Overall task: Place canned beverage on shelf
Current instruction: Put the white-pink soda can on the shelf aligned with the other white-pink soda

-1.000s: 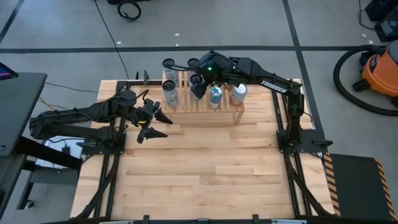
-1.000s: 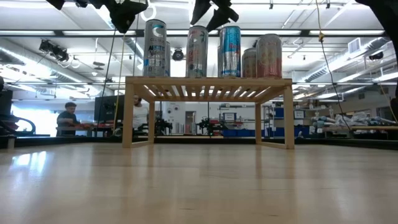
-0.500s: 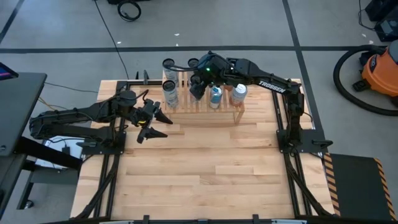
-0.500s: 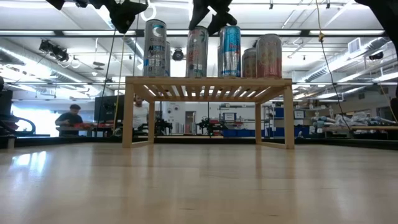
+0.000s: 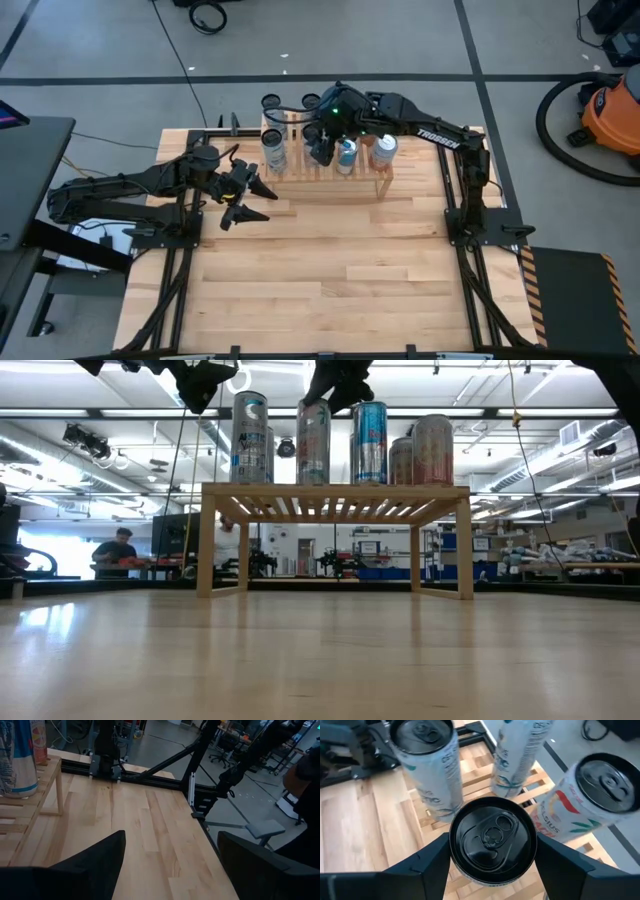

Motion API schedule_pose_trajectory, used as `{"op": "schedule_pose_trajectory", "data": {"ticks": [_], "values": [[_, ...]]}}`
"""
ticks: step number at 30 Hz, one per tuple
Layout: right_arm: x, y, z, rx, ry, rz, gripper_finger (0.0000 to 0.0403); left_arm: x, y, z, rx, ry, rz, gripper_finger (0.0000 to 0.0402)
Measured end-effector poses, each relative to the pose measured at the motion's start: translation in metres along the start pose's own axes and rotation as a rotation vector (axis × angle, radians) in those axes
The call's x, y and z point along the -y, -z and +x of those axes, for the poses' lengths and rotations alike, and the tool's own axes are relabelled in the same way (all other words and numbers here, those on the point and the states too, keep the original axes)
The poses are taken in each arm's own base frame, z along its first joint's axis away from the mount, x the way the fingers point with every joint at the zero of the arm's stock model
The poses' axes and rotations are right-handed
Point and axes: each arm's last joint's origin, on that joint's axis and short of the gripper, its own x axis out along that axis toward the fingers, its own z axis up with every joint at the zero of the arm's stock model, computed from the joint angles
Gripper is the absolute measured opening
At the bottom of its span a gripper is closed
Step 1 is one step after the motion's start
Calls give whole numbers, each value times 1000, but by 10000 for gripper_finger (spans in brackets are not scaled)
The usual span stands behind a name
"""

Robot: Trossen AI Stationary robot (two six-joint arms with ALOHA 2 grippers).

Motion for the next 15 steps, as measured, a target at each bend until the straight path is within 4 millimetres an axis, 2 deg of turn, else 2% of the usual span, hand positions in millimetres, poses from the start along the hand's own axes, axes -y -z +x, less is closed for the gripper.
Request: {"op": "schedule_pose_trajectory", "data": {"ticks": [15], "values": [[17,-1,2,6,-170,-245,259,0,0,0,0,0,0,318]]}}
